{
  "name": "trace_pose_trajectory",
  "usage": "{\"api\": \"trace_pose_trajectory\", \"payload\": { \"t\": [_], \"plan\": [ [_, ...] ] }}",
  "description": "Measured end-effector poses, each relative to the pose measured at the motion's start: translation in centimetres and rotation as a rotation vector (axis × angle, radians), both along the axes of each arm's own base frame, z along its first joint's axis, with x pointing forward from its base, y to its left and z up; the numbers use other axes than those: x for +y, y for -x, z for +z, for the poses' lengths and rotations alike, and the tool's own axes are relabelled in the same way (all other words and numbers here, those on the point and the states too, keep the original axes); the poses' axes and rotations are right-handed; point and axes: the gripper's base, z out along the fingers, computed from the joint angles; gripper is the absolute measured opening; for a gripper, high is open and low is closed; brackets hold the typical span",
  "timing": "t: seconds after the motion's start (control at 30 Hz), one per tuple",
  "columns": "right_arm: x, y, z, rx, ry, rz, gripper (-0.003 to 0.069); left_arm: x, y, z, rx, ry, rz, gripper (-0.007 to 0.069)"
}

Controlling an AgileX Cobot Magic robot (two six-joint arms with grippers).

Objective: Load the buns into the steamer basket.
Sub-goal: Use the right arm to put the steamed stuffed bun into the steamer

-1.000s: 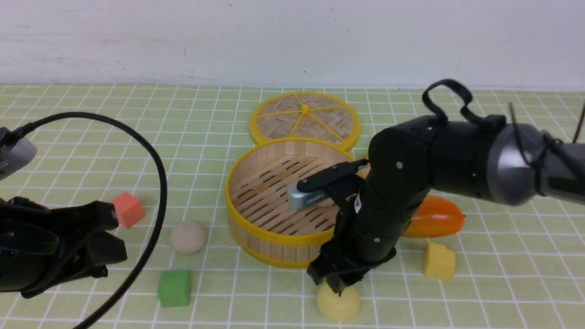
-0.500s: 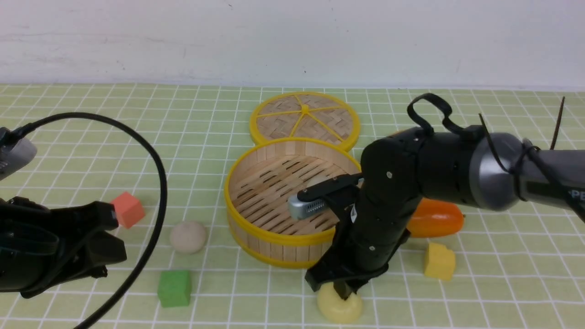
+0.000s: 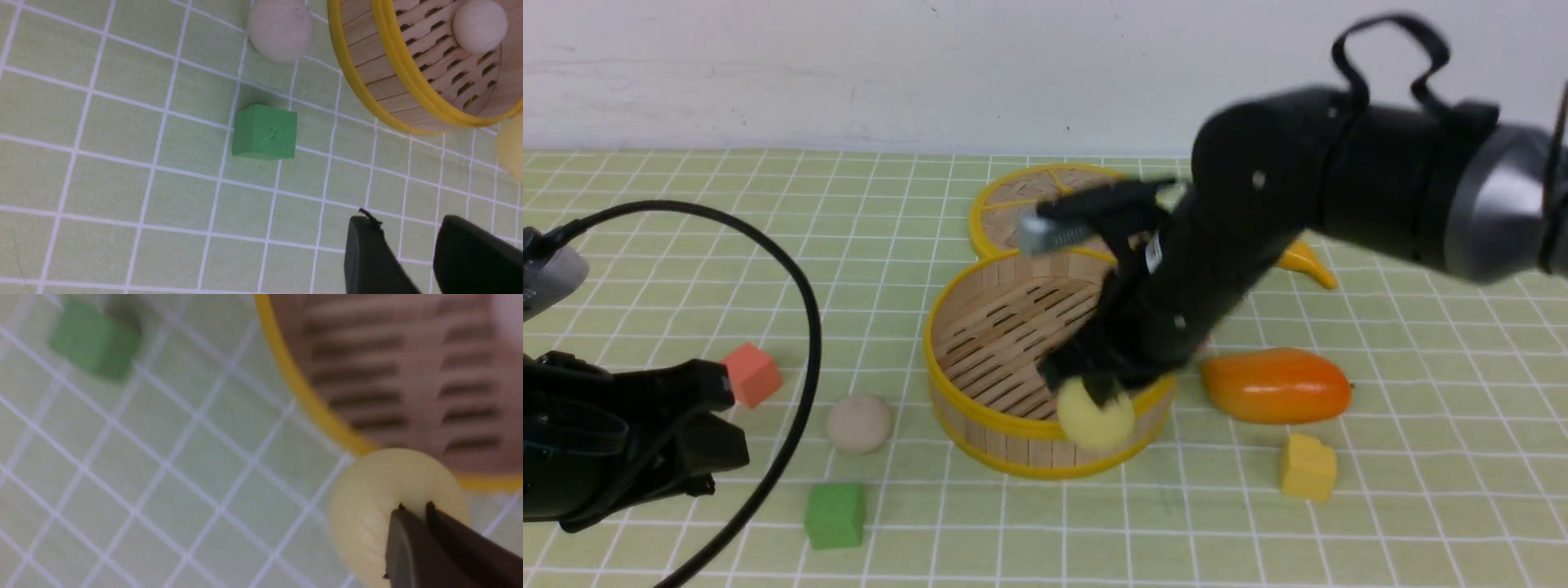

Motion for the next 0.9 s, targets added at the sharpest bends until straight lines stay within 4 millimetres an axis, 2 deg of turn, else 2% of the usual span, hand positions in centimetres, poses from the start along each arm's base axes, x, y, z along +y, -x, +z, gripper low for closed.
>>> {"api": "trace_pose_trajectory", "payload": {
  "t": [0.07, 0.17, 0.3, 0.33, 0.37, 0.43, 0.53, 0.63, 0.73, 0.77, 0.8, 0.9],
  "plan": [
    [0.5, -1.0, 1.2, -0.089, -0.037, -0.003, -0.0003, 0.0, 0.0, 0.0, -0.001, 0.000, 0.000, 0.0238],
    [1.3, -2.3, 0.8, -0.158, -0.071, -0.013, -0.0003, 0.0, -0.1, 0.0, -0.008, 0.001, 0.003, 0.0238],
    [2.1, -3.5, -1.8, -0.149, -0.065, -0.021, -0.0003, 0.0, -0.1, 0.1, -0.010, 0.001, 0.004, 0.0238],
    [2.4, -3.9, -3.0, -0.137, -0.055, -0.023, -0.0002, 0.0, -0.1, 0.1, -0.012, 0.001, 0.005, 0.0238],
    [2.4, -4.0, -3.2, -0.135, -0.053, -0.023, -0.0002, 0.0, -0.1, 0.1, -0.013, 0.001, 0.005, 0.0238],
    [2.8, -4.5, -5.2, -0.113, -0.037, -0.026, 0.0010, 0.0, -0.1, 0.1, -0.019, 0.001, 0.008, 0.0238],
    [3.0, -4.8, -6.4, -0.100, -0.028, -0.030, 0.0038, 0.0, -0.2, 0.1, -0.020, 0.001, 0.008, 0.0238],
    [3.1, -5.0, -6.7, -0.098, -0.029, -0.035, 0.0106, 0.0, -0.2, 0.1, -0.023, -0.003, 0.005, 0.0238],
    [3.0, -4.9, -6.6, -0.087, -0.034, -0.052, 0.0204, 0.2, -0.3, 0.2, -0.048, -0.033, -0.004, 0.0238],
    [3.0, -4.8, -6.5, -0.078, -0.032, -0.056, 0.0264, 0.3, -0.4, 0.2, -0.065, -0.044, -0.001, 0.0238],
    [2.9, -4.7, -6.4, -0.075, -0.028, -0.055, 0.0281, 0.3, -0.4, 0.3, -0.068, -0.045, -0.001, 0.0238],
    [2.5, -4.2, -5.1, -0.076, -0.016, -0.045, 0.0390, 0.3, -1.1, 0.3, -0.074, -0.040, 0.016, 0.0238]
  ]
}}
